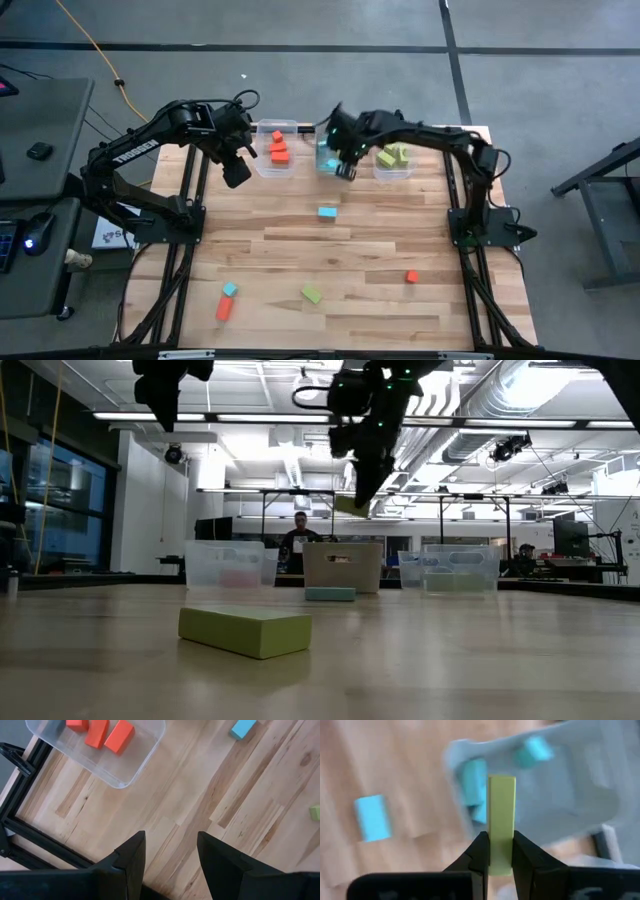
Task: Sort & place blocks by color
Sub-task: Put the green block into the right transparent bin
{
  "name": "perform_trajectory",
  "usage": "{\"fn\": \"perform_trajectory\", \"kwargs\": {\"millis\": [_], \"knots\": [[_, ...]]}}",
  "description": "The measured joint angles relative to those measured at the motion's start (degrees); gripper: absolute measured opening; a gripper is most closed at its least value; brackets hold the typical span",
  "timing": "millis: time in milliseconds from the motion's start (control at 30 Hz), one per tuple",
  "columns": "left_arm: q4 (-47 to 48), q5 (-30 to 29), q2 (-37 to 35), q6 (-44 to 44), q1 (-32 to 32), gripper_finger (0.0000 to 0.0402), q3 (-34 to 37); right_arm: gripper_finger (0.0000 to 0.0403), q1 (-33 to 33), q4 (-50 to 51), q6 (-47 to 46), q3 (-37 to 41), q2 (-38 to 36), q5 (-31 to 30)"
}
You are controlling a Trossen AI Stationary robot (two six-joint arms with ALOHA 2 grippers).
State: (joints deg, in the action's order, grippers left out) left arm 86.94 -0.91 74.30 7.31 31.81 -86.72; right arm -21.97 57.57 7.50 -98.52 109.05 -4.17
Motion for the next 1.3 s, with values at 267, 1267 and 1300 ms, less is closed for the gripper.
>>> {"fn": "perform_trajectory", "kwargs": {"millis": [267,1267,1300], "knots": [[-0.09,0.00,0.00,0.02,0.00,0.0156,0.00,0.0034,-10.33,0.30,-4.55,0.00,-2.74,-3.32],[0.15,-3.39,0.61,1.07,0.02,0.0156,0.00,0.0035,-23.67,11.21,-25.26,0.00,6.06,2.89],[0.15,-3.39,0.61,1.07,0.02,0.0156,0.00,0.0035,-23.70,11.44,-25.28,0.00,6.44,2.91]]}}
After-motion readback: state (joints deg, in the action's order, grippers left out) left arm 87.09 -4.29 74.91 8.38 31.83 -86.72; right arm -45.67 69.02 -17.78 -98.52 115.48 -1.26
